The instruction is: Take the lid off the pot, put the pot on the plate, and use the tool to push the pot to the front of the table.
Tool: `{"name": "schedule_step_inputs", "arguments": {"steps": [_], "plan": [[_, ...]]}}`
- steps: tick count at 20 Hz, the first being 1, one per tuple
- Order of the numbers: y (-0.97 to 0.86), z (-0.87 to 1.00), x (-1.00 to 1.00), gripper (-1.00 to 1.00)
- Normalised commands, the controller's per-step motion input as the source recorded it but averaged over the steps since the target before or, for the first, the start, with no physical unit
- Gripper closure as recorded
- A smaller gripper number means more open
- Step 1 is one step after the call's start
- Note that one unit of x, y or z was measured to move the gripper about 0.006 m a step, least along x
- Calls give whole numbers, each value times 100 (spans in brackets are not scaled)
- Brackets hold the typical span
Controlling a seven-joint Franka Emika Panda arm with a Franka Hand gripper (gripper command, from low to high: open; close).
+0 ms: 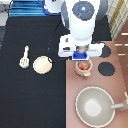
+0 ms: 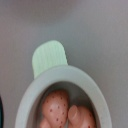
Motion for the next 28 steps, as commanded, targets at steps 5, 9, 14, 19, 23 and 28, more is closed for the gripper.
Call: {"name": "schedule_step_inputs", "arguments": {"steps": [5, 9, 14, 19, 23, 28], "plan": [[0, -9, 15, -100], [0, -2, 17, -100], [0, -11, 22, -100], [0, -38, 22, -100], [0, -35, 19, -100], [0, -17, 19, -100]]}}
